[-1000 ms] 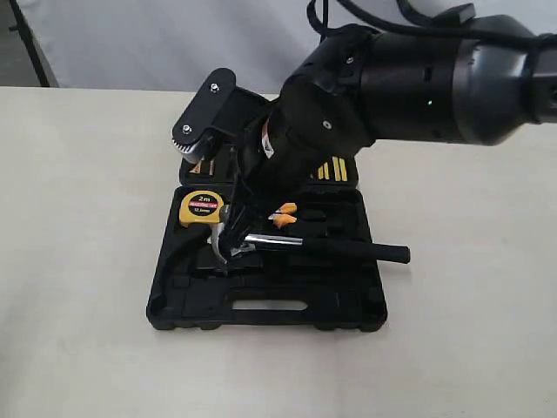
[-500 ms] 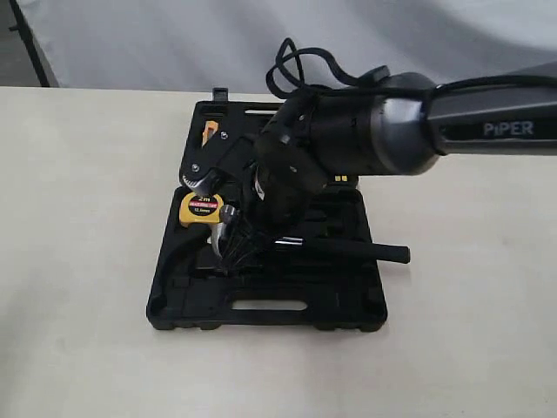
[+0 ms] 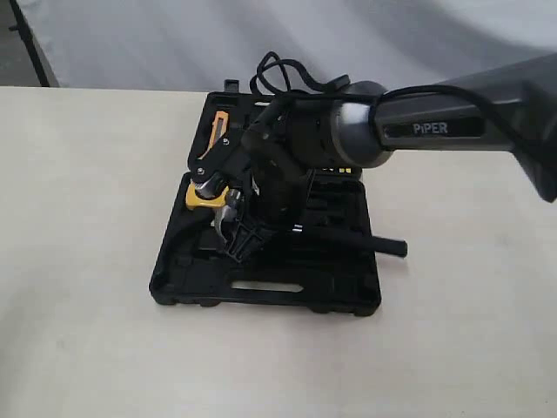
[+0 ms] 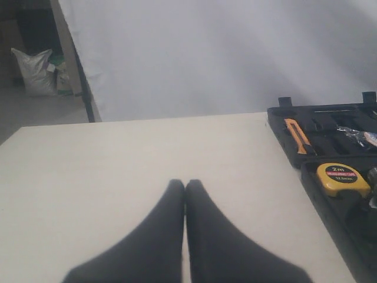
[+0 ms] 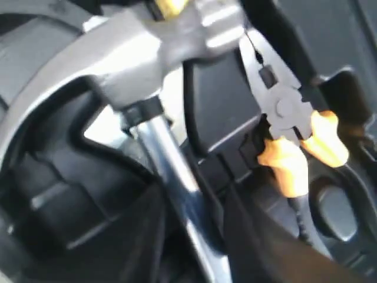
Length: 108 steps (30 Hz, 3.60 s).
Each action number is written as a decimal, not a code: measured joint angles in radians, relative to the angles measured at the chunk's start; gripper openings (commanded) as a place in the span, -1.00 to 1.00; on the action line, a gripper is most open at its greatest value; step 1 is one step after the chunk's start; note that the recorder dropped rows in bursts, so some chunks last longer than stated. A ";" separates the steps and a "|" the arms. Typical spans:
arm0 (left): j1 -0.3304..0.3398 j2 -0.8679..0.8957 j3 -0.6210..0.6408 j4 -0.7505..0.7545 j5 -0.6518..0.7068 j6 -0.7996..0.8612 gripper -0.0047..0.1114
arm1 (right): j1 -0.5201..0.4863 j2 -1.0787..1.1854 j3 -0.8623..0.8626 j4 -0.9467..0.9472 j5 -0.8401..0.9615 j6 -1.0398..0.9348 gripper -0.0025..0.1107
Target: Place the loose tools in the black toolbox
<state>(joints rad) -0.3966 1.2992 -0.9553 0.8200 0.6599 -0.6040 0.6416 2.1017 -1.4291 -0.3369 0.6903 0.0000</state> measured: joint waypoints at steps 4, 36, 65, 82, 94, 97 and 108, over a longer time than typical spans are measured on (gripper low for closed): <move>0.000 0.000 0.000 0.000 0.000 0.000 -0.89 | -0.002 0.000 0.000 0.000 0.009 0.008 -0.96; 0.000 0.000 0.000 0.000 0.000 0.000 -0.89 | -0.436 0.031 0.002 1.557 0.512 -0.900 -0.96; 0.000 0.000 0.000 0.000 0.000 0.000 -0.89 | -0.536 0.171 -0.127 1.581 0.509 -0.653 0.21; 0.000 0.000 0.000 0.000 0.000 0.000 -0.89 | -0.261 0.044 -0.133 1.150 0.469 -0.664 0.15; 0.000 0.000 0.000 0.000 0.000 0.000 -0.89 | -0.258 0.059 -0.133 1.073 0.461 -0.638 0.15; 0.000 0.000 0.000 0.000 0.000 0.000 -0.89 | -0.247 0.074 -0.133 1.045 0.459 -0.635 0.14; 0.000 0.000 0.000 0.000 0.000 0.000 -0.89 | -0.229 0.116 -0.140 1.011 0.478 -0.612 -0.94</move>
<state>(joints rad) -0.3966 1.2992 -0.9553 0.8200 0.6599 -0.6040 0.4127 2.2175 -1.5688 0.6745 1.1683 -0.6117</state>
